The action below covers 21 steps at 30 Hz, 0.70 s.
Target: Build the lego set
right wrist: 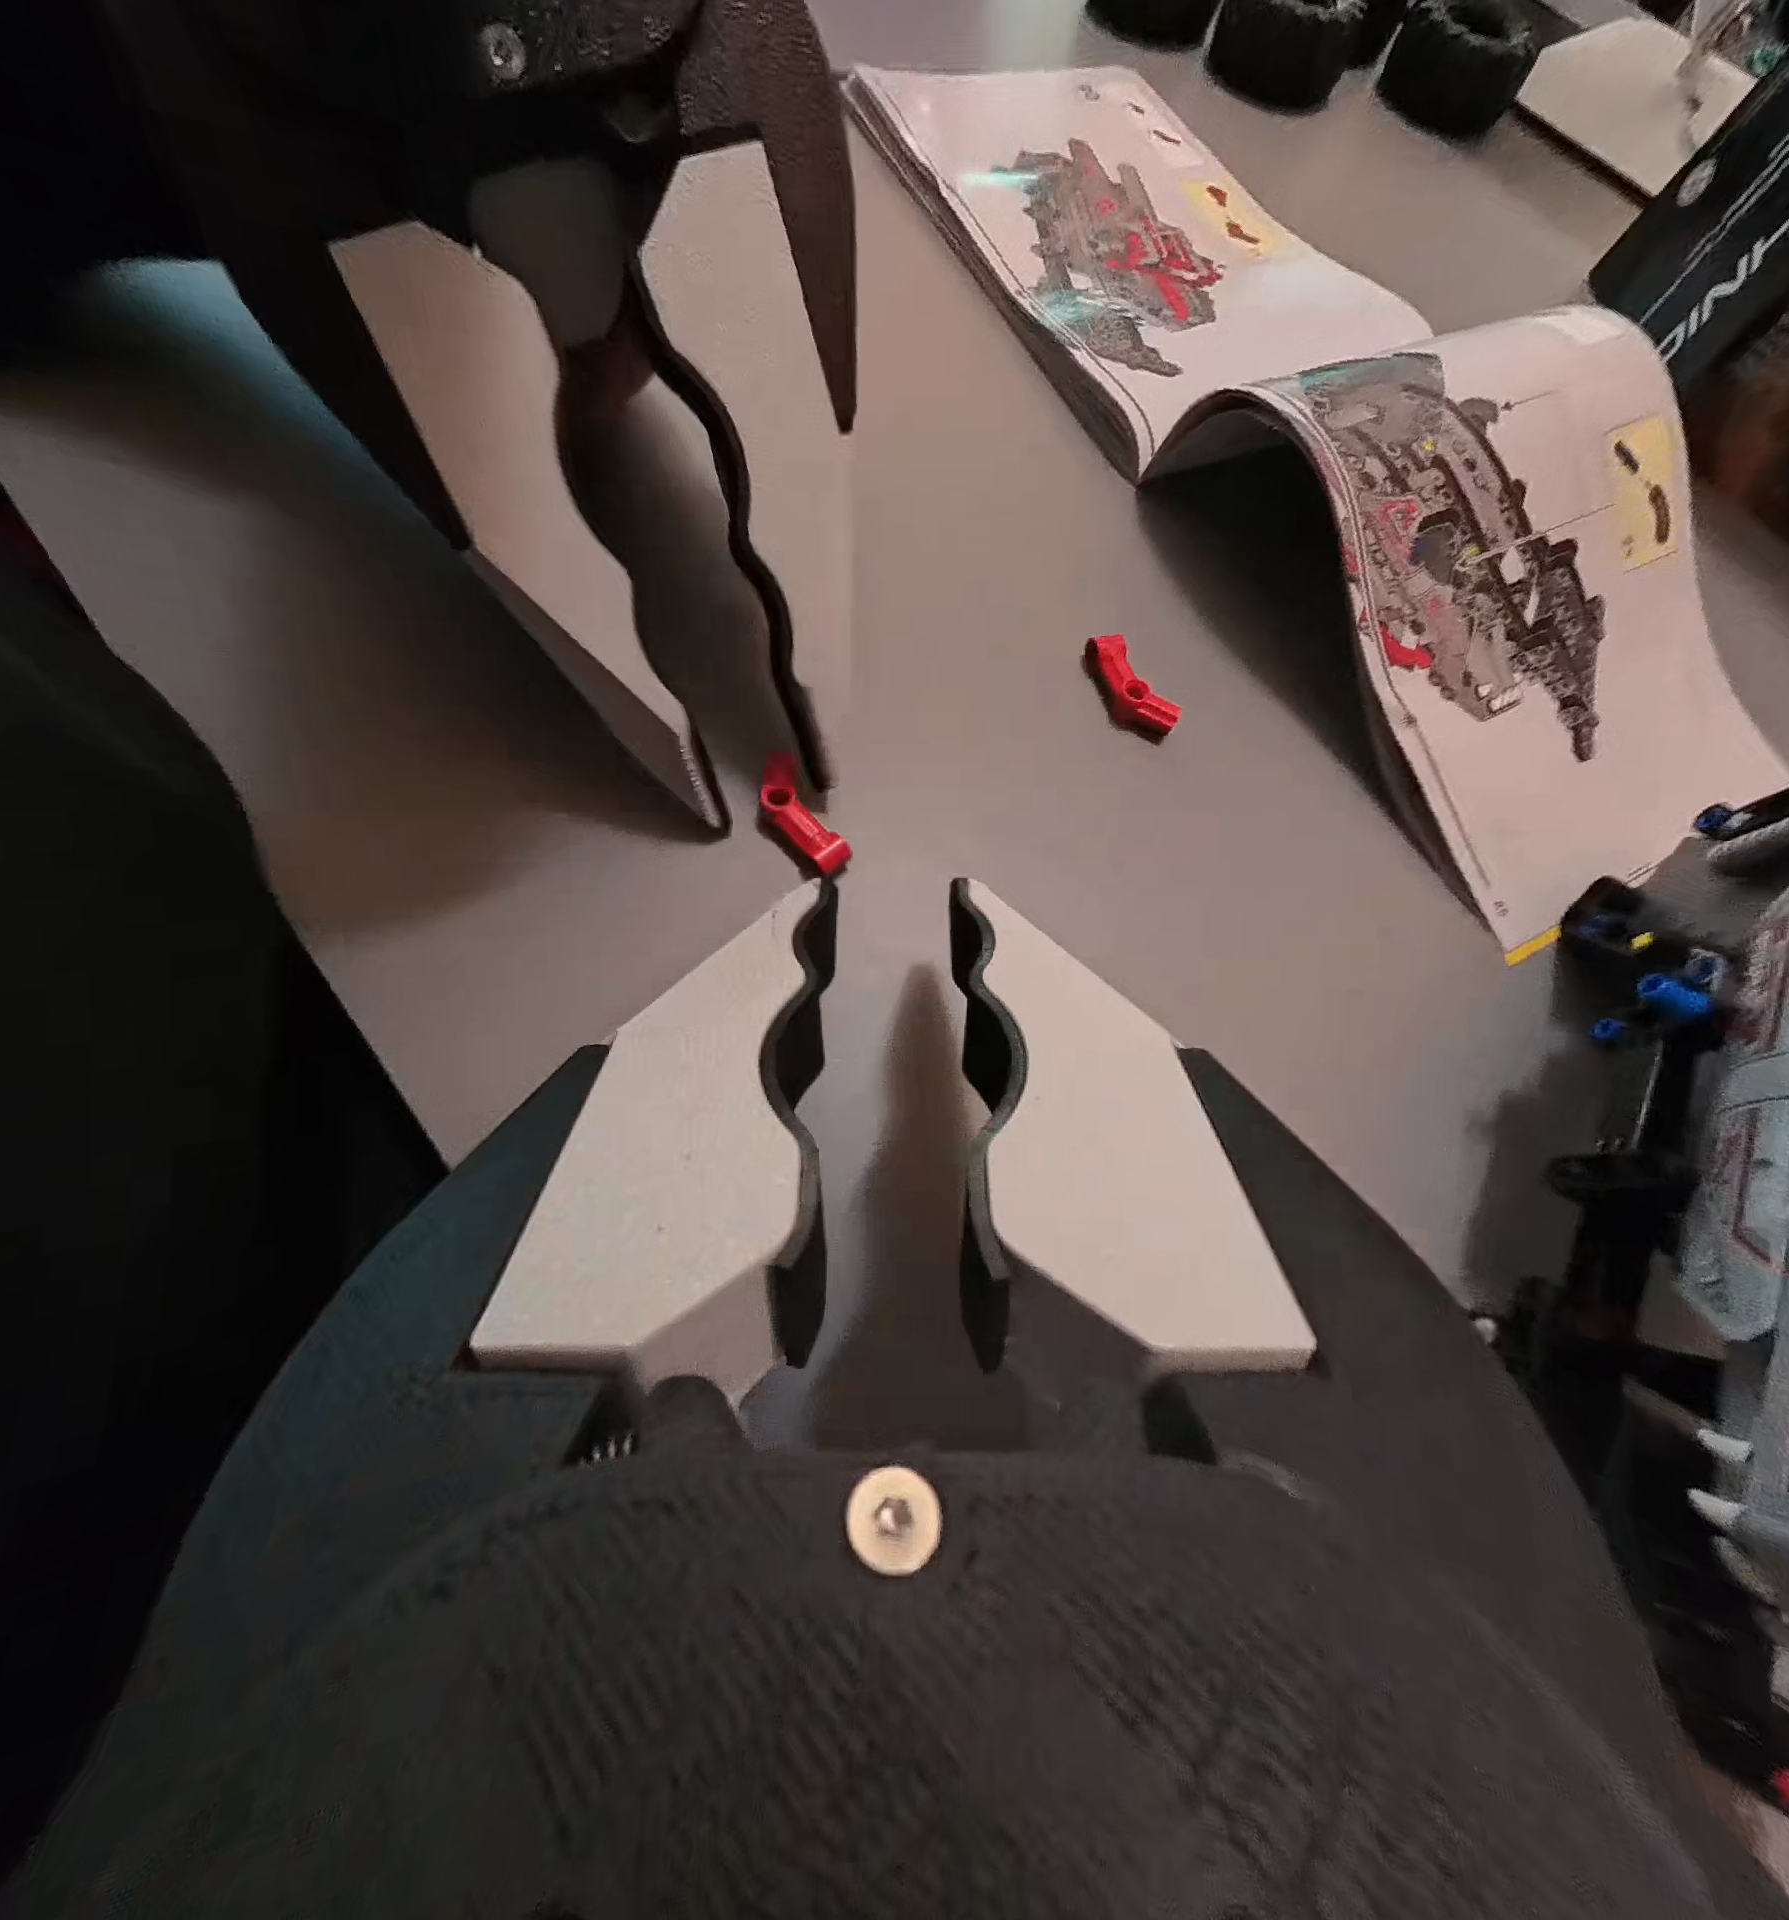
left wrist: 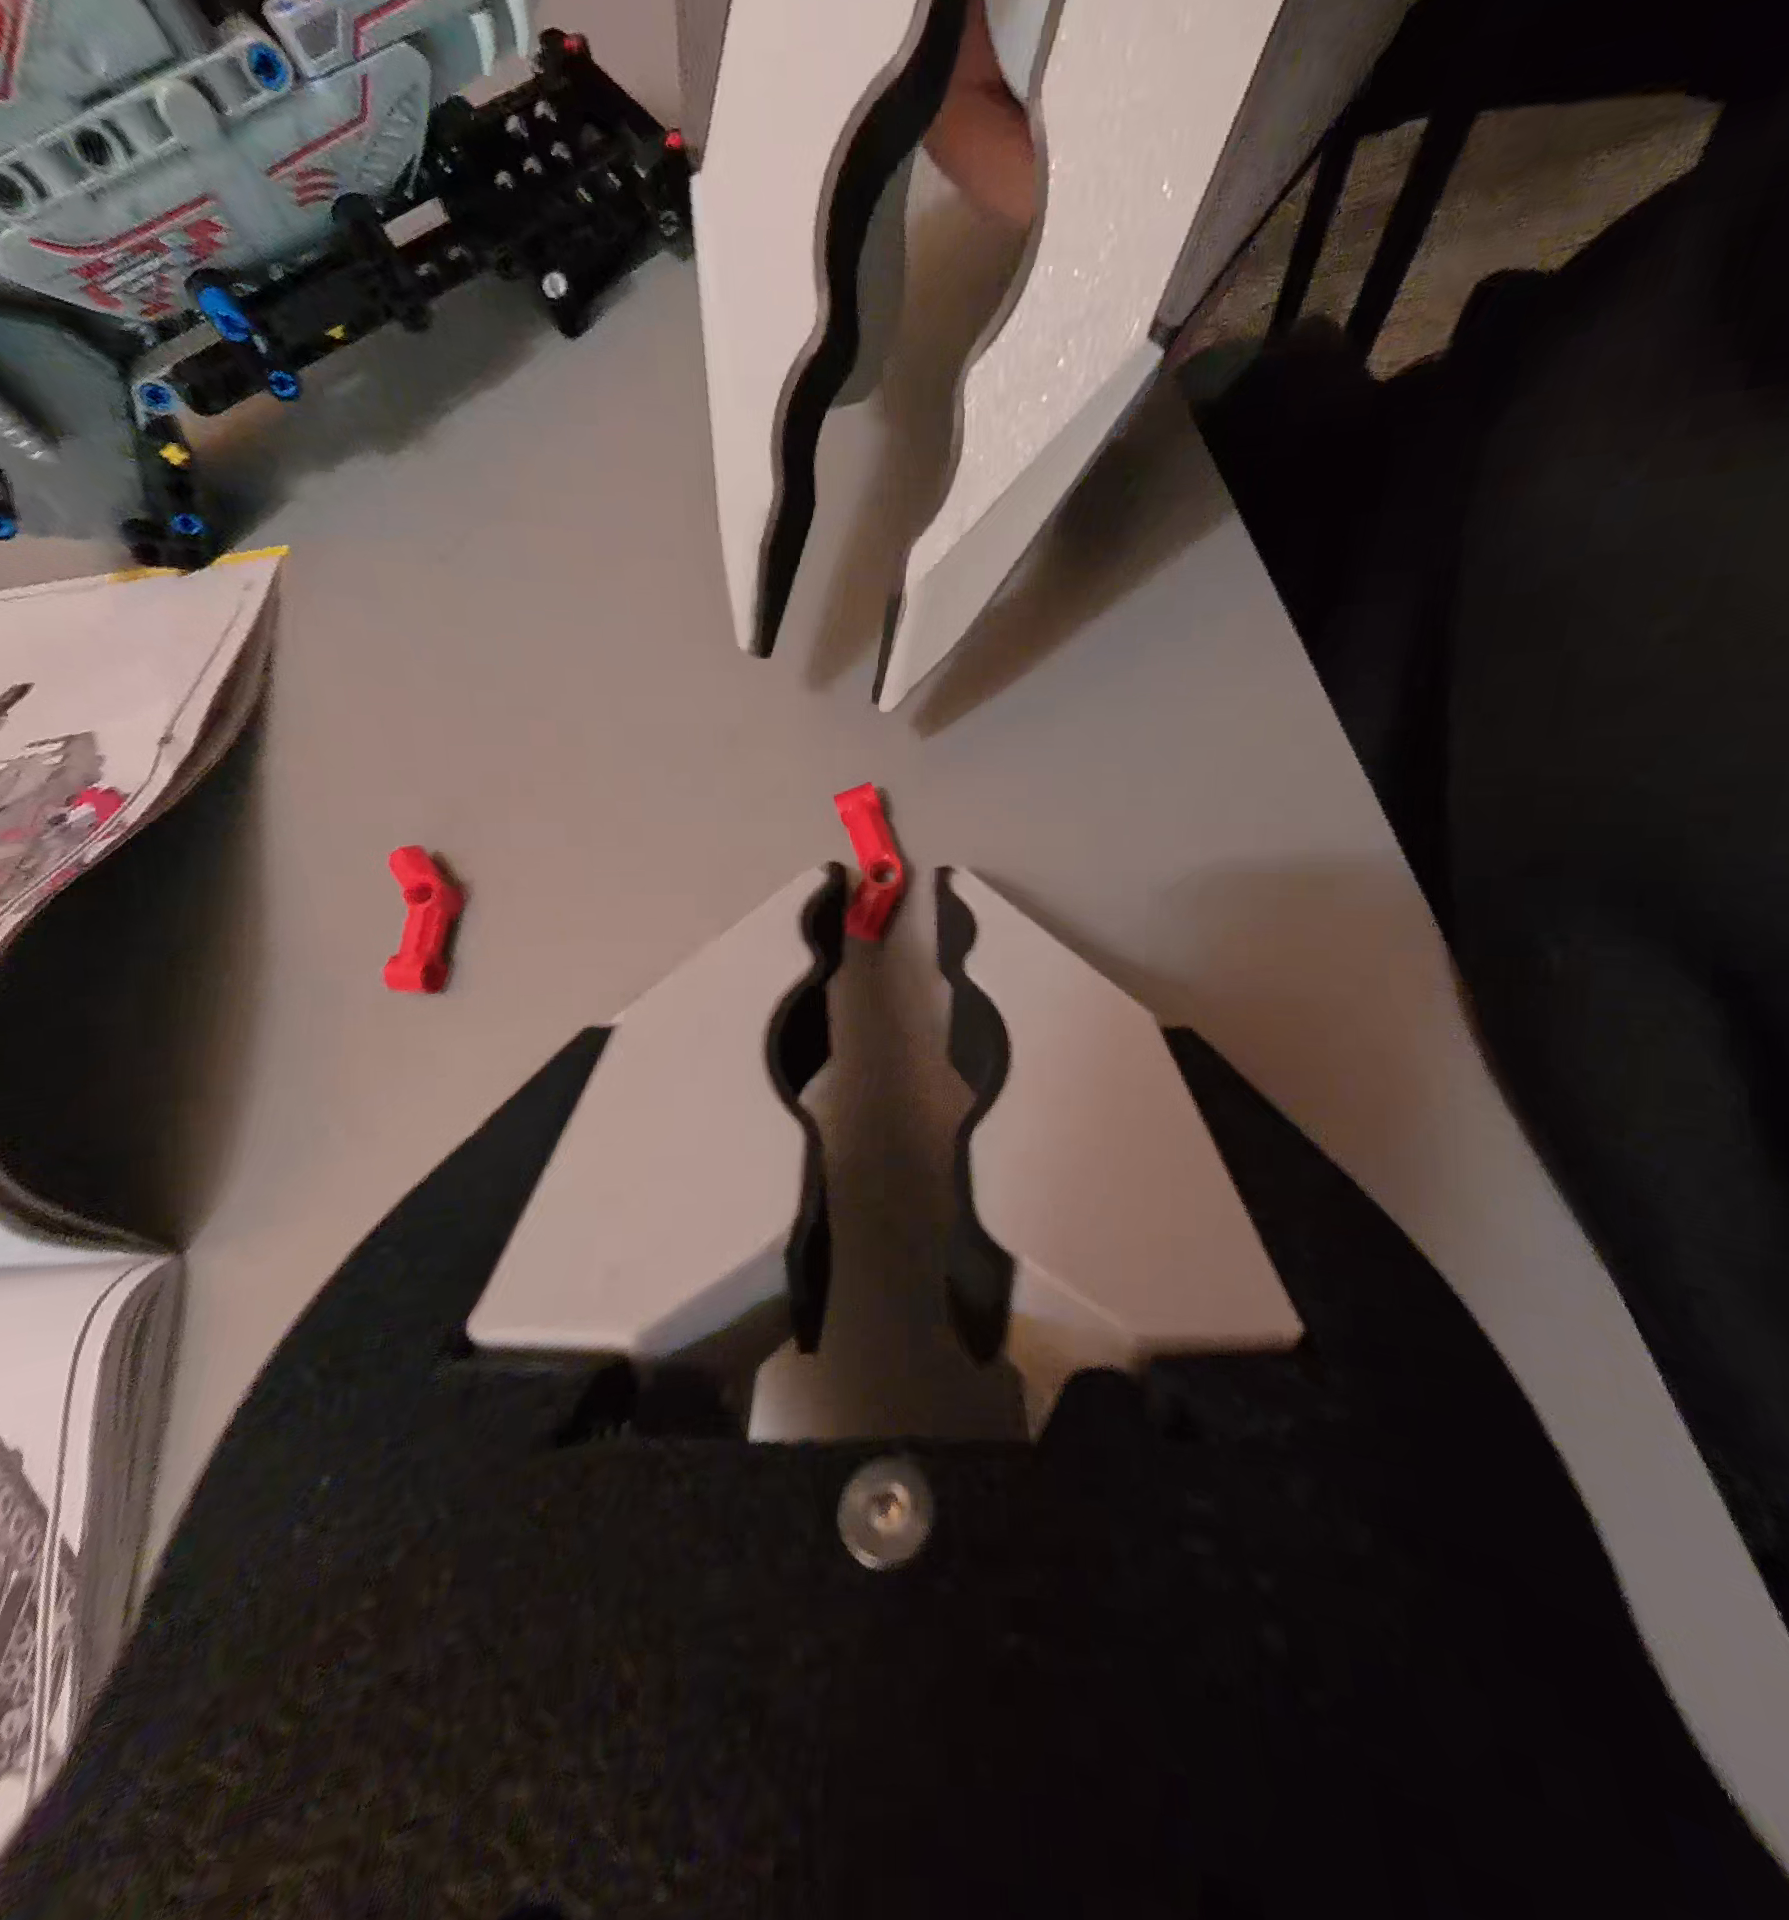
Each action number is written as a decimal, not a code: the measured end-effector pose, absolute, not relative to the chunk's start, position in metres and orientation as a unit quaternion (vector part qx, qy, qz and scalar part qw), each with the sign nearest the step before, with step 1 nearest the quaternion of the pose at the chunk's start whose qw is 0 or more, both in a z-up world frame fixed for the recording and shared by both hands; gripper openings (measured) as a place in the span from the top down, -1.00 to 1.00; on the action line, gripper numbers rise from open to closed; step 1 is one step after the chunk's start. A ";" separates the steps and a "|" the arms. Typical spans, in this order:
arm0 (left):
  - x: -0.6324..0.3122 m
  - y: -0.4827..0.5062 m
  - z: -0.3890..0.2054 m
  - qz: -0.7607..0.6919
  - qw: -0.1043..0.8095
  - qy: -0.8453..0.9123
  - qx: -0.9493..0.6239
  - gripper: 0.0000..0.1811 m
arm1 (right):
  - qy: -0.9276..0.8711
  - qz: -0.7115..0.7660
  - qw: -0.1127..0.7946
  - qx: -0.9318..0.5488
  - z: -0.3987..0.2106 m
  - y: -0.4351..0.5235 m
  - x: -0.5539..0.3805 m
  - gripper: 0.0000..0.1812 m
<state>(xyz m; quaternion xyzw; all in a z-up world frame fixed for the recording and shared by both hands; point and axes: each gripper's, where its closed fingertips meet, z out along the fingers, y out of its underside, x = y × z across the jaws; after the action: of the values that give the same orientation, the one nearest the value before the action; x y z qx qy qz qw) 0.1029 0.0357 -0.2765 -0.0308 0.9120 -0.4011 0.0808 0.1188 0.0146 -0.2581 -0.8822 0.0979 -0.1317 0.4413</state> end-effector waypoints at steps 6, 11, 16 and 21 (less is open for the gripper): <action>0.133 0.030 -0.257 -0.456 0.092 0.872 -0.152 0.94 | 0.165 -0.118 0.481 -0.853 -0.249 0.012 0.127 0.67; 0.147 0.027 -0.206 -0.583 0.163 0.779 -0.165 0.94 | 0.321 0.003 0.634 -0.703 -0.199 0.017 0.140 0.71; 0.140 0.022 -0.188 -0.556 0.321 0.764 -0.060 0.94 | 0.364 0.069 0.668 -0.645 -0.192 0.021 0.144 0.67; 0.136 0.017 -0.181 -0.551 0.361 0.752 -0.034 0.94 | 0.345 0.112 0.707 -0.607 -0.178 0.030 0.136 0.92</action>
<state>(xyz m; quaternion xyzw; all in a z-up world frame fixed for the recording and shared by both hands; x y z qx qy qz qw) 0.1360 0.0169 -0.1808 -0.0339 0.7521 -0.5505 0.3607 0.1362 0.0301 -0.1781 -0.6066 0.3454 0.1116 0.7073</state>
